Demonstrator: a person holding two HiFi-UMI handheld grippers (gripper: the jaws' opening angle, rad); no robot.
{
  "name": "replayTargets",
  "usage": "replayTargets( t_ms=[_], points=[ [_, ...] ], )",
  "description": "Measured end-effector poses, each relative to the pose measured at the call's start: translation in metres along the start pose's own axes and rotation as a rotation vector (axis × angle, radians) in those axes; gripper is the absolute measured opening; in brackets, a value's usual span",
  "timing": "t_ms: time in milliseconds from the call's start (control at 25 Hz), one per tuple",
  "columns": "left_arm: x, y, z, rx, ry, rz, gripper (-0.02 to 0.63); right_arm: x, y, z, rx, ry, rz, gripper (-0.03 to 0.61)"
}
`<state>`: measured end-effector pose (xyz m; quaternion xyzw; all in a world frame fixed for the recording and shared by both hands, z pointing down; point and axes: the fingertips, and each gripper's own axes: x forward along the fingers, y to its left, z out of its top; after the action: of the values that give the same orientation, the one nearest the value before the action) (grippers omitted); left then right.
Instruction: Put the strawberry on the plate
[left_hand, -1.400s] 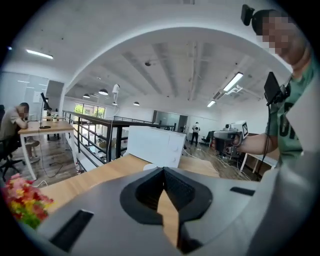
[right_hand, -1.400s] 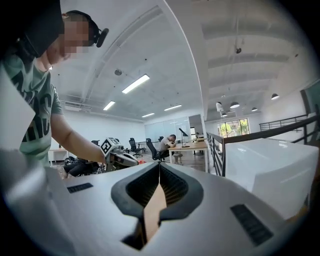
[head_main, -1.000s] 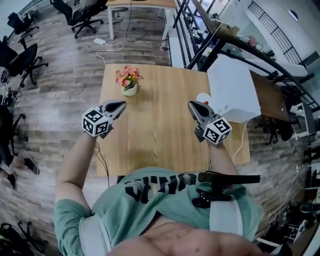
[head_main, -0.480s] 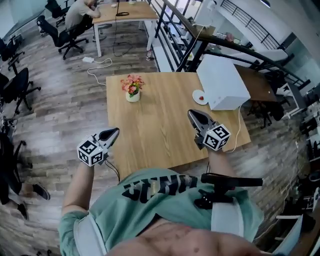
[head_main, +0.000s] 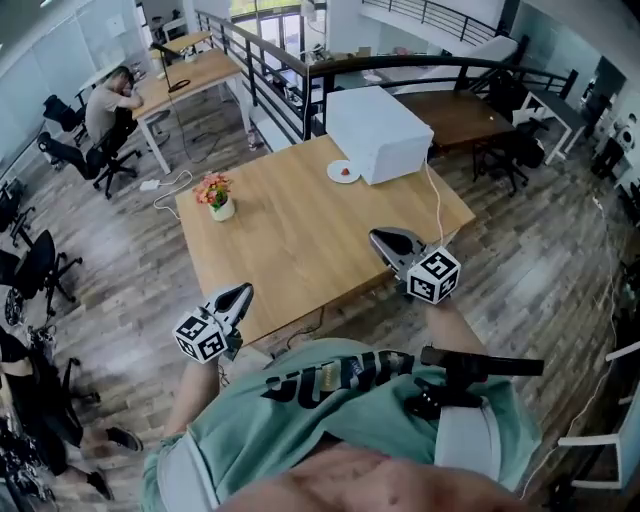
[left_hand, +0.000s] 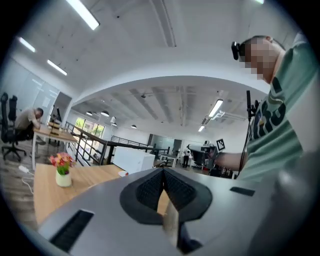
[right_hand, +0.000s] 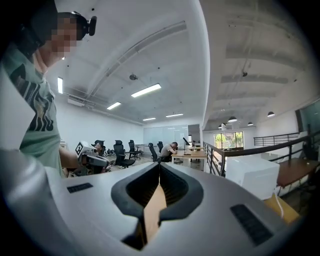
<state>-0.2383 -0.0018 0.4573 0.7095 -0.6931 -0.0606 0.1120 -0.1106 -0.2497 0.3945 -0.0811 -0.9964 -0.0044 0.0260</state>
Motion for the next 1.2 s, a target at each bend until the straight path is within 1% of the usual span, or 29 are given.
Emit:
replayTargets(
  t_ms=[40, 80, 200, 320, 480, 640, 800, 920, 1080, 1200],
  points=[
    [0.009, -0.022, -0.007, -0.031, 0.006, -0.023, 0.005, -0.021, 0.009, -0.008, -0.006, 0.016, 0.010, 0.008],
    [0.019, -0.043, -0.013, -0.045, 0.021, -0.049, 0.006, -0.043, 0.017, -0.014, -0.016, 0.029, 0.019, 0.008],
    [0.052, -0.099, -0.020, -0.030, 0.072, -0.113, 0.005, -0.107, 0.030, -0.033, -0.026, 0.050, 0.013, 0.008],
    [0.074, -0.140, -0.015, -0.021, 0.086, -0.166, 0.006, -0.156, 0.028, -0.047, 0.022, 0.041, -0.033, 0.008],
    [0.087, -0.169, -0.006, 0.040, 0.129, -0.193, 0.006, -0.190, 0.021, -0.057, 0.090, 0.003, -0.080, 0.008],
    [0.105, -0.186, -0.004, 0.064, 0.168, -0.225, 0.005, -0.209, 0.019, -0.063, 0.123, -0.019, -0.105, 0.008],
    [0.114, -0.193, -0.007, 0.051, 0.174, -0.293, 0.006, -0.211, 0.025, -0.067, 0.138, -0.023, -0.136, 0.008],
    [0.097, -0.185, -0.009, 0.030, 0.167, -0.340, 0.005, -0.194, 0.044, -0.069, 0.143, -0.015, -0.155, 0.008],
    [0.051, -0.146, -0.003, 0.035, 0.143, -0.395, 0.005, -0.151, 0.080, -0.060, 0.116, -0.001, -0.197, 0.008],
    [0.007, -0.104, 0.006, 0.062, 0.129, -0.461, 0.005, -0.108, 0.112, -0.049, 0.088, -0.001, -0.275, 0.008]
  ],
)
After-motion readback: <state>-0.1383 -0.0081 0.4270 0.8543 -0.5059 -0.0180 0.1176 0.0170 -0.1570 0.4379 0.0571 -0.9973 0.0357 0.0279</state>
